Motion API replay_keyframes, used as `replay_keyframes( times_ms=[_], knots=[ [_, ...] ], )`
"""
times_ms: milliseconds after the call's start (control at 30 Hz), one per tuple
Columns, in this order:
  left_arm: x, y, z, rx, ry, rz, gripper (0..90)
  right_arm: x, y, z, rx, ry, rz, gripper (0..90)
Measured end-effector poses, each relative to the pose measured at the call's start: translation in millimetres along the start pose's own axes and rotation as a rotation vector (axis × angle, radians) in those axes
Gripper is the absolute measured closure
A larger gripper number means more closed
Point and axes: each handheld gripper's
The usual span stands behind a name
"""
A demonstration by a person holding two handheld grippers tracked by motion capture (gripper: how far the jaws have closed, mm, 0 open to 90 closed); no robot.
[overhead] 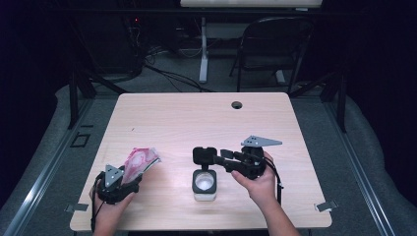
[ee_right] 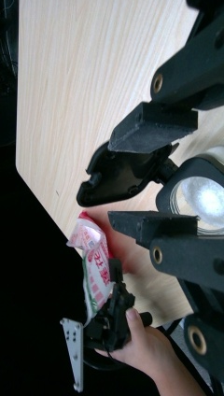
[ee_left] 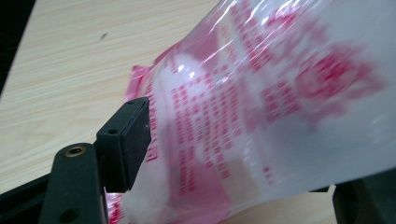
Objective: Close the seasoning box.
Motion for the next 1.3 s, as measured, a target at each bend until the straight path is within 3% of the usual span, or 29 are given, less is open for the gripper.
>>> replay_keyframes(
  times_ms=[33, 100, 133, 200, 367, 500, 633, 833, 1067, 1300],
  knots=[
    [1.5, -5.0, -1.6, 0.009, -0.007, 0.034, 28.6, 0.5, -1.7, -0.3, 0.000, -0.003, 0.004, 56.8],
    [2.3, -8.0, -2.3, 0.013, -0.009, 0.054, 27.7, 0.7, -2.6, -0.4, 0.004, -0.004, 0.009, 55.6],
    [2.5, -10.8, -2.8, 0.018, -0.012, 0.068, 26.1, 0.3, -5.0, -0.8, 0.030, 0.002, 0.033, 53.4],
    [2.6, -17.8, -4.2, -0.003, -0.010, 0.094, 25.8, 0.1, -6.9, -1.3, 0.039, 0.018, 0.041, 52.8],
    [0.8, -27.9, -4.2, -0.025, -0.001, 0.130, 25.5, -3.9, -9.4, -1.8, 0.058, 0.057, 0.049, 51.5],
    [0.5, -32.8, -3.8, -0.034, 0.011, 0.165, 25.5, -14.4, -10.8, 1.6, 0.094, 0.131, 0.061, 52.2],
    [0.3, -36.4, -2.6, -0.032, 0.016, 0.187, 25.5, -21.8, -12.6, 3.8, 0.091, 0.166, 0.052, 57.1],
    [3.8, -41.2, 0.9, -0.060, 0.027, 0.202, 25.1, -29.4, -18.1, 4.1, 0.071, 0.136, 0.060, 55.6],
    [11.1, -38.9, 4.2, -0.038, 0.026, 0.198, 25.2, -40.6, -18.6, 1.8, 0.087, 0.125, 0.033, 57.5],
    [15.4, -41.9, 5.3, -0.050, 0.019, 0.201, 27.5, -41.3, -15.8, -0.9, 0.112, 0.097, 0.031, 63.7]
  ],
)
Point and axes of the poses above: each handheld gripper's, and its own axes: x roughly backward along the jaws, z roughly out of its underside, y roughly to its left, and after that the axes turned 6 degrees about x, right-handed
